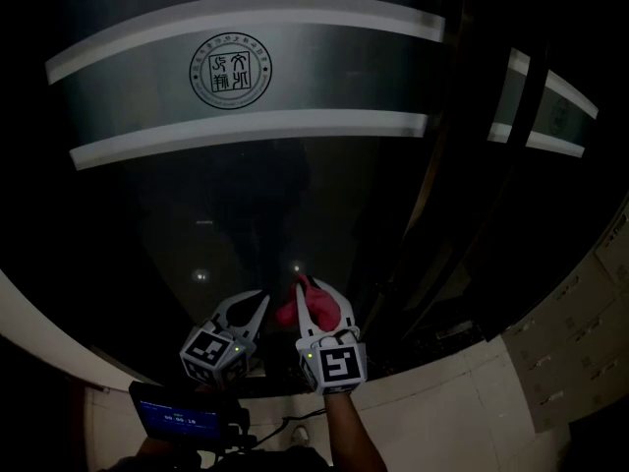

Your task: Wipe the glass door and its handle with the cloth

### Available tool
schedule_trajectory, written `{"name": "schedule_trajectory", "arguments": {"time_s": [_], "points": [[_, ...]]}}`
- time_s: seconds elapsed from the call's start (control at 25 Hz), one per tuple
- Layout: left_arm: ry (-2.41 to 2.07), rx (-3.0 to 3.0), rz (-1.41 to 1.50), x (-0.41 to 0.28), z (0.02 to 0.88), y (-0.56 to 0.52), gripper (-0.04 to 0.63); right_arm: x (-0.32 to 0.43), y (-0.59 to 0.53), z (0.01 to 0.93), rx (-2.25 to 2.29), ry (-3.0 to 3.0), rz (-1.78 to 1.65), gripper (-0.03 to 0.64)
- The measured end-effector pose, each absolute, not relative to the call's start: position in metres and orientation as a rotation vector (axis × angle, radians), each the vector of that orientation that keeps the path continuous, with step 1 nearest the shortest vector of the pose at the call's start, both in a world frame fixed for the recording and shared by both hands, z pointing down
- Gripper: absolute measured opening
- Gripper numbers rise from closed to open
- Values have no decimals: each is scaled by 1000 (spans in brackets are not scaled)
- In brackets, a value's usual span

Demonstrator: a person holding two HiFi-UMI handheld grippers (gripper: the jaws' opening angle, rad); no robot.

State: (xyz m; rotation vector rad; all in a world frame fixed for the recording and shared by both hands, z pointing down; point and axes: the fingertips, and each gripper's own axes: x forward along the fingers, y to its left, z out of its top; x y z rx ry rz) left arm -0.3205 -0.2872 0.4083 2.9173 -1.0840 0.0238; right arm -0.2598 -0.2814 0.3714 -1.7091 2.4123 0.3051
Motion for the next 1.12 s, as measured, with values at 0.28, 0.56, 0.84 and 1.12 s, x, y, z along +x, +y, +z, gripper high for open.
{"name": "schedule_trajectory", "arguments": {"time_s": [0.28,0.56,0.84,1.12], "points": [[-925,2925,50,-327,432,-213,2,-280,-207,402,-1833,2383,252,55],[-674,3039,8,-259,440,-171,2,-221,-147,396,-2025,2224,273,55],[-409,3105,2,-132,422,-125,3,-101,-102,380,-2179,2037,362,55],[-327,3131,-48,24,409,-98,2,42,-78,372,-2197,2037,386,55]]}}
